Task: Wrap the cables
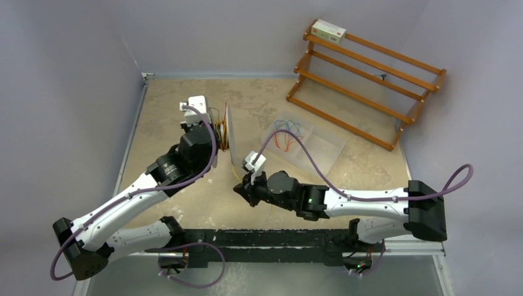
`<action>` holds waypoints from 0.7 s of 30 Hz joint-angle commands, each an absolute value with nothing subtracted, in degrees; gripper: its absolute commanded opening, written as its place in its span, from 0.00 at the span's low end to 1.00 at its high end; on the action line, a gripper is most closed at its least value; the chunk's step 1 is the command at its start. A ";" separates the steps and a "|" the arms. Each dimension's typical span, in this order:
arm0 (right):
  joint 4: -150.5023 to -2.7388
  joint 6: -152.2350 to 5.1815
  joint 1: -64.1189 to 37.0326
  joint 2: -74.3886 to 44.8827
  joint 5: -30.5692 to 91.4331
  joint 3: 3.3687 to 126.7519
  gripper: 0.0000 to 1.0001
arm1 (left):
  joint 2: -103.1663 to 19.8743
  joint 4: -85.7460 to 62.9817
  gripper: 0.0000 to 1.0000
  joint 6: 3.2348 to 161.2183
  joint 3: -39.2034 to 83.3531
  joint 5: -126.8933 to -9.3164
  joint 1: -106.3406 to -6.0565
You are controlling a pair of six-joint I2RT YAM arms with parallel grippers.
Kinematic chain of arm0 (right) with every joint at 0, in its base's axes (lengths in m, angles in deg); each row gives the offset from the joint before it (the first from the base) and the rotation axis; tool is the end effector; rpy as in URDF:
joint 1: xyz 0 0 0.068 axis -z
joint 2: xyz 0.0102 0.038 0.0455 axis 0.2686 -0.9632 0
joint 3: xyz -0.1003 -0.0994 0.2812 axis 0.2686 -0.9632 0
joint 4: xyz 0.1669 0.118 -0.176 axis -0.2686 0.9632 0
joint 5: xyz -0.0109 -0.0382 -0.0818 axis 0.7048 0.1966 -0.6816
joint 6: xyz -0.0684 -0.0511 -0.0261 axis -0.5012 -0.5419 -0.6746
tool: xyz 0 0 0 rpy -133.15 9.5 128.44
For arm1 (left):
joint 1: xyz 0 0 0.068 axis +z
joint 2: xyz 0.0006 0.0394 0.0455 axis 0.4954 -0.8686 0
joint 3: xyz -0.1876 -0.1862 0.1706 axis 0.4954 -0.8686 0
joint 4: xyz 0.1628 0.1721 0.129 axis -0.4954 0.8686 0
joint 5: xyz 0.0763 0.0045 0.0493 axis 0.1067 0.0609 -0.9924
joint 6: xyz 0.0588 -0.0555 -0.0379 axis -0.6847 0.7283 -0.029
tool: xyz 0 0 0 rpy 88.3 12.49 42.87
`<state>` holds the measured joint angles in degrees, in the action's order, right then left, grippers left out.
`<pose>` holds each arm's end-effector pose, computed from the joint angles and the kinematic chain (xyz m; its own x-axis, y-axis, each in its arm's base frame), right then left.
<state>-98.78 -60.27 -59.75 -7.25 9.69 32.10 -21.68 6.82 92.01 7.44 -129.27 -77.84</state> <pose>0.1013 0.3160 0.3047 -0.3424 0.0115 -0.9395 -0.8177 0.4888 0.3040 0.1913 -0.1183 0.4061 -0.1259 -0.1888 -0.9739 -0.1214 0.9773 -0.1737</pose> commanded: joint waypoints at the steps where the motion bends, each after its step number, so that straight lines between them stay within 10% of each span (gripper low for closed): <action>1: -91.28 -64.60 -59.91 -4.85 6.32 39.00 0.00 | -22.93 8.20 0.00 91.07 11.63 -130.23 -77.95; 21: -83.30 -87.97 -54.71 -6.51 -9.93 52.44 0.00 | -20.89 20.79 0.00 82.15 9.12 -106.56 -78.04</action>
<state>-79.43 -81.20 -58.19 -6.79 -4.76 49.41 -23.25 19.78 86.59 7.77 -113.60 -77.90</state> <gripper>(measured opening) 0.008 0.044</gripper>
